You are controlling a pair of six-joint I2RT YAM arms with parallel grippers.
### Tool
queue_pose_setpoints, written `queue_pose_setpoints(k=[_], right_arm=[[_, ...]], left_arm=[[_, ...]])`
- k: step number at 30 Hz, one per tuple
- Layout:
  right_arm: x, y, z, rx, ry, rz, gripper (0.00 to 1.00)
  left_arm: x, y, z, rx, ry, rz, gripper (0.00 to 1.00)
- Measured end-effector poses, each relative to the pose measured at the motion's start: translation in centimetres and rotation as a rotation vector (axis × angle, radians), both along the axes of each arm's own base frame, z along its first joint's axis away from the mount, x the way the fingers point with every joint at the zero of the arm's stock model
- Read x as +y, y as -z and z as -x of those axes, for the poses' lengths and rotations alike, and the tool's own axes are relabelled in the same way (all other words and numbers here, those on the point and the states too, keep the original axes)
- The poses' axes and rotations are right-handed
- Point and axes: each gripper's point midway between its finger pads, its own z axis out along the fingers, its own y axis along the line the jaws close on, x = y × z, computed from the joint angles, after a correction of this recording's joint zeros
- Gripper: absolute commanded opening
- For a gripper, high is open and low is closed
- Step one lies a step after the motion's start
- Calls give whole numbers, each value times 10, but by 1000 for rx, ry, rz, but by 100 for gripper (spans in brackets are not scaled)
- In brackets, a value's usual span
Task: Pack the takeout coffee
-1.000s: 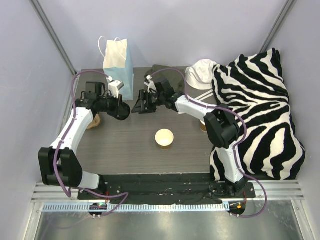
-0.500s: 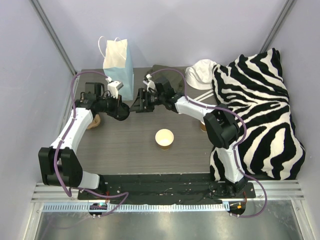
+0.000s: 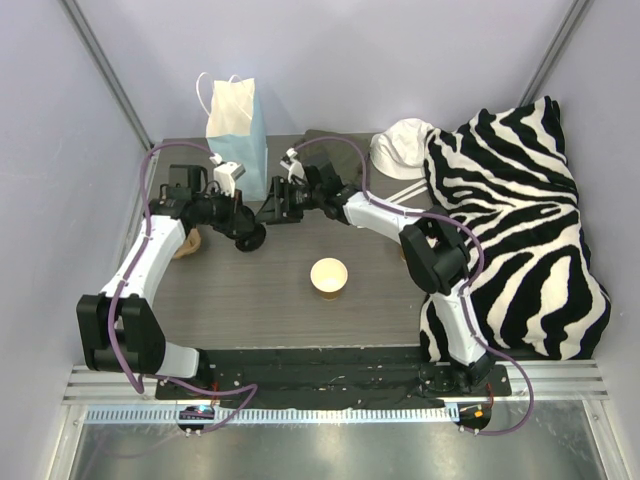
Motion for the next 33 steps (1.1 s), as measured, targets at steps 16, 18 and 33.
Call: queue_pose_setpoints(k=[16,18,33], right_arm=[[3,36,-11,-24,8,110,62],[-4,32,-11,-42,7,131,62],[-115,-45,14,-257,68,285,61]], left_arm=[[6,-1,5,20,-10,14,0],[4,-5,10,21,6,24,0],[-55,-15,65,71,260,51,0]])
